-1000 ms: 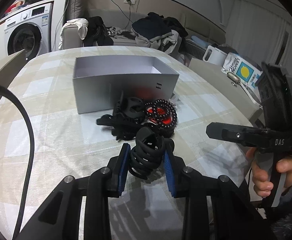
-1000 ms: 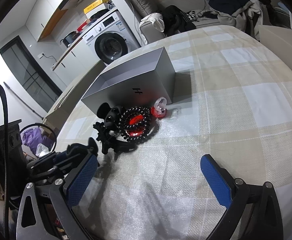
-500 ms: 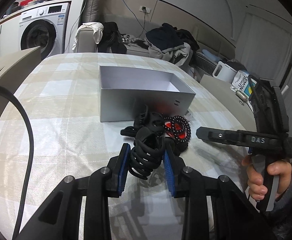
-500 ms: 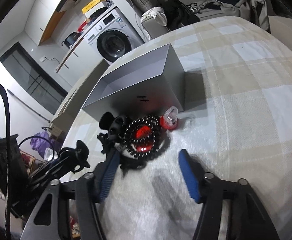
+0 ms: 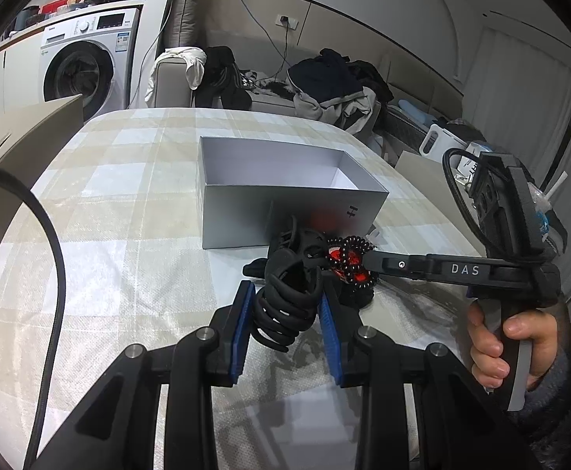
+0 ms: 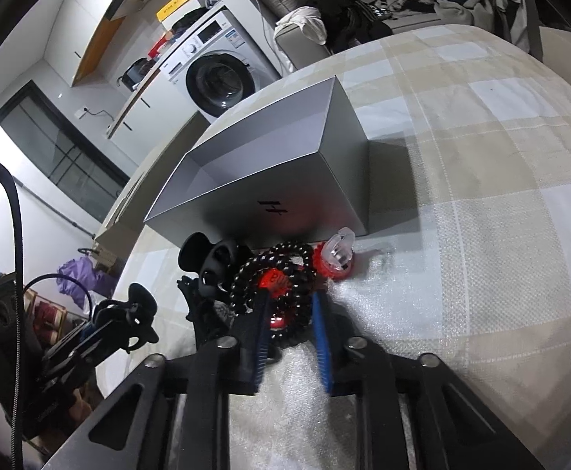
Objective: Organize jewelry
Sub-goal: 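Grasp a black spiral hair tie with the right gripper while the left gripper holds its coils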
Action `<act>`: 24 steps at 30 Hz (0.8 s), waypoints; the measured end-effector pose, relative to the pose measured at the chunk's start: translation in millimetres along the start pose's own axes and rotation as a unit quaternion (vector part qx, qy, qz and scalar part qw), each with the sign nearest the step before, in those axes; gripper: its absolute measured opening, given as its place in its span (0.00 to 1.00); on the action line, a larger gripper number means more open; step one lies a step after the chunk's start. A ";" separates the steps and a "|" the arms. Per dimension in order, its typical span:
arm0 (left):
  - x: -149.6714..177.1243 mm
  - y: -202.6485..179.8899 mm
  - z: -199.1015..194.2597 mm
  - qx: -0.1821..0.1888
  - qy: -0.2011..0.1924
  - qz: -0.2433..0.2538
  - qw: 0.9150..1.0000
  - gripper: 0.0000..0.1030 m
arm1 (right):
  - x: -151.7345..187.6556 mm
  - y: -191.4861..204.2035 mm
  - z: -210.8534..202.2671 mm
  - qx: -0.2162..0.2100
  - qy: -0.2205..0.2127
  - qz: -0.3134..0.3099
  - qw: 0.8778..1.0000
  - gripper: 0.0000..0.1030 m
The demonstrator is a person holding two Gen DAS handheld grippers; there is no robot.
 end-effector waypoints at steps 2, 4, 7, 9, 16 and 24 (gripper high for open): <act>-0.5 1.3 -0.9 -0.001 0.000 0.000 1.000 0.26 | 1.4 0.3 -4.8 -0.001 -0.007 -0.001 1.000 0.08; -1.4 2.7 -2.4 -0.002 -0.002 -0.001 1.000 0.26 | 3.3 2.5 -8.7 -0.009 -0.013 -0.004 1.000 0.08; -3.5 5.3 -3.9 -0.005 -0.006 -0.001 1.000 0.26 | 4.6 4.3 -15.6 -0.012 -0.024 -0.008 1.000 0.08; -5.6 6.7 -5.3 -0.006 -0.009 -0.002 1.000 0.26 | 4.2 6.4 -21.6 -0.018 -0.031 -0.009 0.999 0.08; -25.4 12.5 -12.8 -0.011 -0.031 -0.001 0.999 0.26 | -5.5 22.8 -50.8 -0.025 -0.074 -0.039 0.996 0.08; -52.2 20.2 -14.4 -0.031 -0.055 0.019 0.998 0.26 | -29.0 36.6 -77.7 -0.033 -0.116 -0.050 0.991 0.08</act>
Point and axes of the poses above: each gripper's, at about its wrist camera, not at the fingertips, and z roughly the way its jaws point, y to its left, x to its underside, the point moved 9 cm from there along z, roughly the way its jaws point, and after that the axes turned 15 degrees about z, right-handed, at the moved point
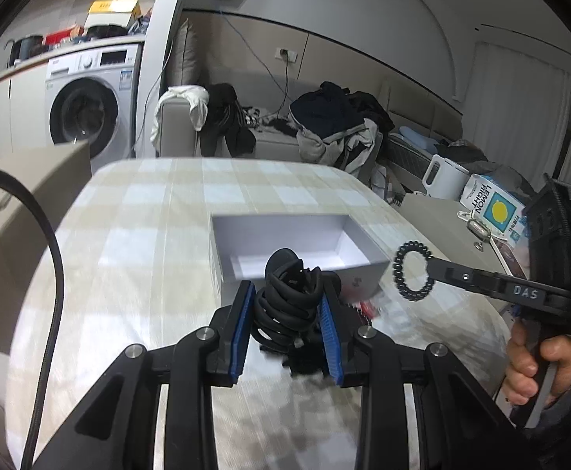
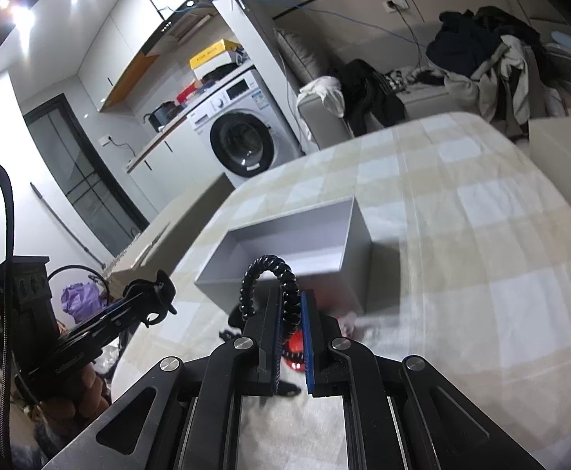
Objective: Organize jewelry
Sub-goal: 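Grasp a black spiral hair tie with the right gripper while the left gripper holds its coils, then lower both held hair ties into the grey box and open both grippers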
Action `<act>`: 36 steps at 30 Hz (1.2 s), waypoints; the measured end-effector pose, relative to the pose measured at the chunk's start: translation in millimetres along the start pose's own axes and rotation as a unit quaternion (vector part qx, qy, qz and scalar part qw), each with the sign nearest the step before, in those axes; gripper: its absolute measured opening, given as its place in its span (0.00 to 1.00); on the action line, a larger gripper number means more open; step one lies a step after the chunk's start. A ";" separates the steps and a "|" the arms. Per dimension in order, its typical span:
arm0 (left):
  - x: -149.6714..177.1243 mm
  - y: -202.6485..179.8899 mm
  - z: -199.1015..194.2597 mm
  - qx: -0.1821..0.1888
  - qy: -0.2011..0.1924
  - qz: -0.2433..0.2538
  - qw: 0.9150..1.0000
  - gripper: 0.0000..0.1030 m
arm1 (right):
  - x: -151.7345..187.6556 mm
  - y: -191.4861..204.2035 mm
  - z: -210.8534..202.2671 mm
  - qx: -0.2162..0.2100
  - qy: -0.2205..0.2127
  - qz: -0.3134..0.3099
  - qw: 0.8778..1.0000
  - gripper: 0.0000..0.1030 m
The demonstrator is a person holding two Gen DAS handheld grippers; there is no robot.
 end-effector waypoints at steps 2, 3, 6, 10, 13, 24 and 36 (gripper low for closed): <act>-6.2 1.4 2.8 0.000 -0.003 0.005 1.000 0.26 | -6.5 1.1 0.3 0.000 -0.004 -0.003 1.000 0.08; -9.8 2.9 4.9 -0.003 -0.005 0.008 1.000 0.26 | -8.9 1.1 0.5 0.001 -0.005 -0.003 1.000 0.08; -15.8 3.3 8.8 -0.008 -0.009 0.018 1.000 0.26 | -16.2 1.2 2.1 0.000 -0.009 -0.001 1.000 0.08; -23.4 6.4 11.1 -0.008 -0.017 0.022 1.000 0.26 | -22.5 2.0 2.7 0.001 -0.014 0.000 1.000 0.08; -28.6 11.1 14.4 -0.009 -0.022 0.019 1.000 0.26 | -26.9 4.0 3.7 0.000 -0.017 -0.002 1.000 0.08; -35.4 18.4 32.3 -0.017 -0.010 0.023 1.000 0.26 | -38.4 1.2 22.0 0.003 -0.007 0.004 1.000 0.08; -27.5 24.3 63.2 -0.010 0.021 0.008 1.000 0.26 | -41.2 -8.1 61.7 0.022 0.022 0.006 1.000 0.08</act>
Point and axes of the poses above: each gripper's, at about its wrist camera, not at the fingertips, and z roughly the way its jaws point, y to its left, x to its underside, the point moved 9 cm from there along z, roughly the way its jaws point, and after that the axes turned 15 degrees about z, right-handed, at the moved point
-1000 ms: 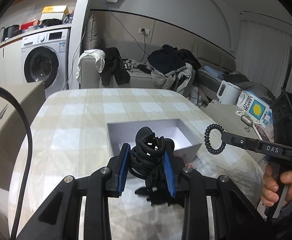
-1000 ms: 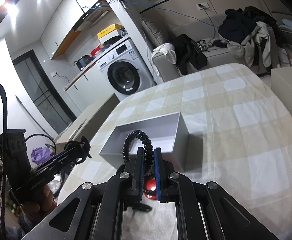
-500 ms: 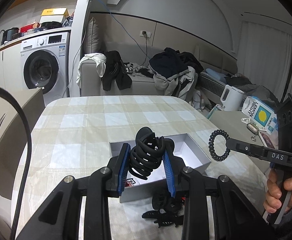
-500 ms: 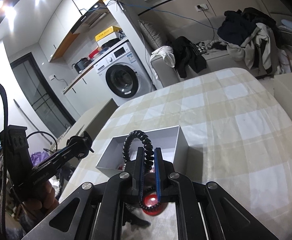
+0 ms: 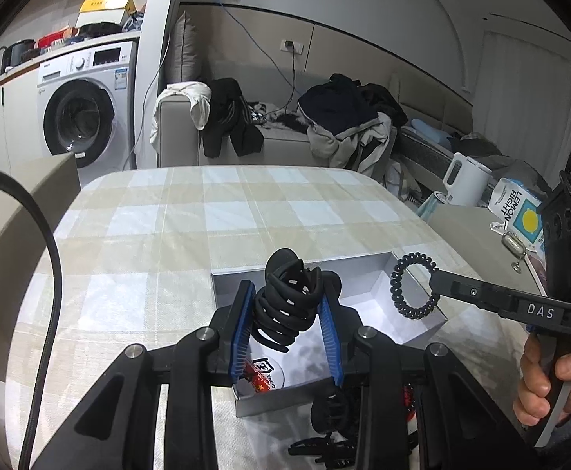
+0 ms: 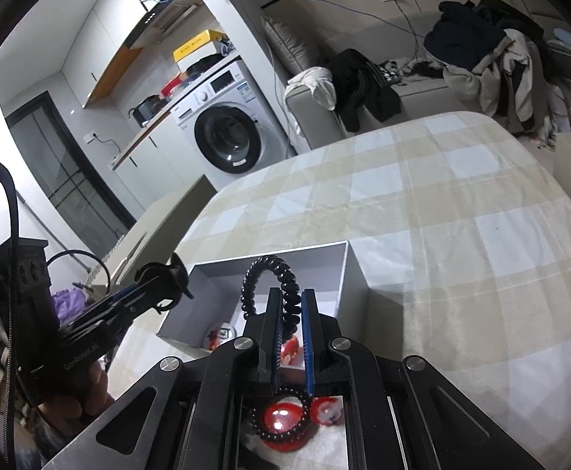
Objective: Organize jewelry
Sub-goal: 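Lower both held hair ties into the grey box and open both grippers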
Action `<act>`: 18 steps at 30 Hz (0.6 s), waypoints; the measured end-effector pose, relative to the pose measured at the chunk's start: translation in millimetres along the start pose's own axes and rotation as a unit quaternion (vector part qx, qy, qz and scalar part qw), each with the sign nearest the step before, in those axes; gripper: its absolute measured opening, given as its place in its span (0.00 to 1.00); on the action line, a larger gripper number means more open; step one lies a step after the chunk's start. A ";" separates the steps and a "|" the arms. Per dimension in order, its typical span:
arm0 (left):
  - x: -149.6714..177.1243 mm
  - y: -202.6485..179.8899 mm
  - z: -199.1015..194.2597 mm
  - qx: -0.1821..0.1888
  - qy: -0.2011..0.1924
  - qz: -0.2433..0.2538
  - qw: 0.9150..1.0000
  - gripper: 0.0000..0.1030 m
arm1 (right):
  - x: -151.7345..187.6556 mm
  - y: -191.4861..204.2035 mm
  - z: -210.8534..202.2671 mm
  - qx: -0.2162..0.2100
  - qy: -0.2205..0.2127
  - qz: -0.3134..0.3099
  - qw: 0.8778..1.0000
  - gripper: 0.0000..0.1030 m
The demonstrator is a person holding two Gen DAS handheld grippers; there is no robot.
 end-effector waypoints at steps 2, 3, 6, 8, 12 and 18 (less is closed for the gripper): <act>0.3 -0.2 2.5 0.000 0.004 0.002 1.000 0.26 | -1.3 0.3 4.9 0.001 0.004 0.003 1.000 0.08; 0.6 -0.2 3.7 -0.002 0.005 0.004 1.000 0.26 | -1.8 0.1 7.9 0.002 0.006 0.004 1.000 0.08; 1.3 -1.0 7.5 -0.003 0.009 0.008 1.000 0.26 | -1.1 0.2 13.1 0.007 0.010 0.002 1.000 0.08; 2.5 -1.4 9.4 -0.005 0.012 0.009 1.000 0.26 | -0.6 1.2 16.0 0.012 0.012 -0.003 1.000 0.08; 4.4 -1.4 14.8 -0.006 0.019 0.010 1.000 0.26 | 0.9 1.5 21.5 0.025 0.013 -0.016 0.999 0.08; 6.6 -2.6 17.3 -0.009 0.027 0.014 0.999 0.26 | 1.8 -2.1 23.8 0.028 0.017 -0.011 0.999 0.08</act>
Point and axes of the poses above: each gripper's, at about its wrist camera, not at the fingertips, and z roughly the way its jaws point, y to its left, x to its underside, the point moved 9 cm from there along z, roughly the way its jaws point, and after that the axes turned 15 degrees about z, right-handed, at the moved point
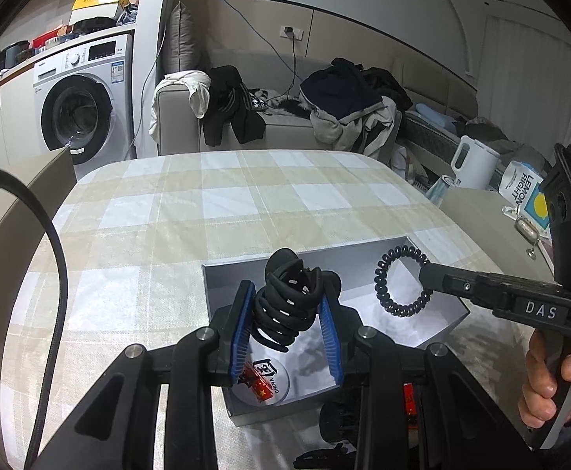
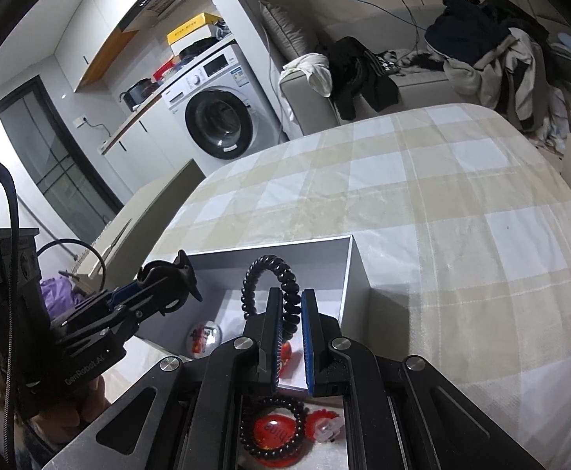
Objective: Organize jewelry
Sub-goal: 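Lower both held hair ties into the grey box and open both grippers, then withdraw both grippers from the grey box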
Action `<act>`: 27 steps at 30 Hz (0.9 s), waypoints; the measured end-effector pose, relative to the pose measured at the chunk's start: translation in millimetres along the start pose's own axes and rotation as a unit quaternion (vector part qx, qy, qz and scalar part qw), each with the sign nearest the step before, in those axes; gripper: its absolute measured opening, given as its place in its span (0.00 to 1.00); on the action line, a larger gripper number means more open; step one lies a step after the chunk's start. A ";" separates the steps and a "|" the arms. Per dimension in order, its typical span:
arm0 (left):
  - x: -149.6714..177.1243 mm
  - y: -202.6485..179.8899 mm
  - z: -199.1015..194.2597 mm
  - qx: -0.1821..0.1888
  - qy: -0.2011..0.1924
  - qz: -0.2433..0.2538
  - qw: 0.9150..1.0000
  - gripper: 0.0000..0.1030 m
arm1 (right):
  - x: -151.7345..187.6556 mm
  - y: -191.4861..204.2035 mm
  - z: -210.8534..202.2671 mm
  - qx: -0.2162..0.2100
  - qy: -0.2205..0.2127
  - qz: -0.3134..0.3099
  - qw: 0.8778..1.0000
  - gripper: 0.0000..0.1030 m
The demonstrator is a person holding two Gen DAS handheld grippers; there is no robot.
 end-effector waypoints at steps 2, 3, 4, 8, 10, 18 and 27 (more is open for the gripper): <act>1.0 -2.0 -0.2 -0.002 0.003 0.005 1.000 0.26 | 0.2 0.2 -0.1 0.000 0.001 -0.001 1.000 0.08; 1.3 -2.6 -0.3 -0.003 0.004 0.007 1.000 0.26 | 0.0 0.2 -0.2 0.000 0.001 -0.001 1.000 0.08; 1.4 -3.1 0.4 -0.002 0.006 0.007 1.000 0.26 | 0.1 0.7 -0.9 0.000 0.001 -0.003 1.000 0.08; 0.9 -4.0 -0.4 0.006 0.007 -0.001 1.000 0.27 | 0.2 1.6 -1.5 0.000 0.002 -0.003 1.000 0.11; 1.1 -4.9 -2.6 0.007 0.009 0.000 1.000 0.30 | -0.3 2.6 -4.0 -0.001 -0.001 -0.003 1.000 0.14; -5.0 -2.7 -38.1 -0.001 -0.029 -0.011 1.000 0.85 | 2.7 -1.0 -36.5 0.010 -0.023 -0.018 1.000 0.74; 28.0 4.9 -68.1 -0.023 -0.029 -0.046 0.998 0.99 | 39.5 -22.5 -61.8 0.054 -0.018 -0.034 0.998 1.00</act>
Point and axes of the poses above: each gripper's, at about its wrist camera, not at the fingertips, and z roughly the way its jaws point, y to its left, x to its underside, the point moved 9 cm from there along z, roughly the way its jaws point, and after that the axes turned 15 degrees about z, right-handed, at the moved point
